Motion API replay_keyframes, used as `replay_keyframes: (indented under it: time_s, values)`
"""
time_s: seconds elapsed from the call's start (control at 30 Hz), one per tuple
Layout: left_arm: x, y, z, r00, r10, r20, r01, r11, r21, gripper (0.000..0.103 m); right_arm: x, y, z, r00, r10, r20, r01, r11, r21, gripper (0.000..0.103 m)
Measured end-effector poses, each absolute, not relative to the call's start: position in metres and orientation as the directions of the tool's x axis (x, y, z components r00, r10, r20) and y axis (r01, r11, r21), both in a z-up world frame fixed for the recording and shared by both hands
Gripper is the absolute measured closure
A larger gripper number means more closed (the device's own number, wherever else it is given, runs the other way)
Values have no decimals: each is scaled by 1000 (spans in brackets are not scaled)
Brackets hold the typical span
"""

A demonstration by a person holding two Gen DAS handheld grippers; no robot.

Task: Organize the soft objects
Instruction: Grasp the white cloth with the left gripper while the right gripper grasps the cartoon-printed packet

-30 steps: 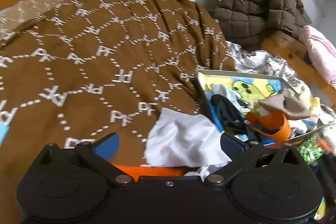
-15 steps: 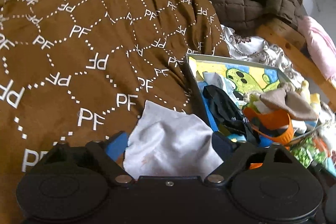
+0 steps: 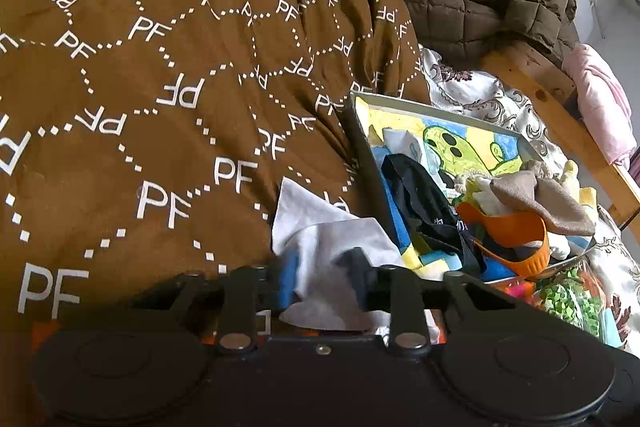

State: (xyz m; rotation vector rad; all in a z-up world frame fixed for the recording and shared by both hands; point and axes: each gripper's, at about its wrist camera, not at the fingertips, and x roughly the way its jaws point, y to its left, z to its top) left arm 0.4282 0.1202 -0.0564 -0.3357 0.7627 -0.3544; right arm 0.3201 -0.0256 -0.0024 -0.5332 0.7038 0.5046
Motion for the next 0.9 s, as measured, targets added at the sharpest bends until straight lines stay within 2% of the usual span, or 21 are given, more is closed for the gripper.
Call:
replay_keyframes:
  time_s: [0.03,0.1,0.2,0.33,0.43,0.7,0.8,0.87,0.9]
  values:
    - [428,120,-57,667,-427,-611,189,890,-415,87,321,-26,-3,657,248,-712,-593,754,-284,32]
    - [428,118,-58,662,-429,-615,193,890,-413,89,321,-27,-3,649,253,-717,-590,762,-266,35]
    - [428,115,-60,654,-433,-621,204,891,-406,96,323,-29,-3,641,260,-722,-582,778,-237,35]
    - [426,116,-59,655,-437,-616,208,889,-409,102,322,-31,0,649,255,-717,-565,793,-229,43]
    - [426,120,-59,652,-444,-615,197,882,-427,103,321,-32,2,652,252,-715,-560,796,-229,46]
    - [419,116,-58,650,-436,-622,216,891,-399,103,313,-28,2,708,219,-672,-545,774,-322,46]
    - [417,117,-56,652,-434,-621,216,892,-397,103,310,-28,4,710,218,-669,-550,765,-334,54]
    - [417,118,-55,651,-433,-623,216,893,-395,103,308,-25,5,720,218,-659,-549,759,-349,55]
    - [416,119,-55,650,-432,-625,213,894,-395,103,306,-24,6,721,220,-657,-552,754,-354,61]
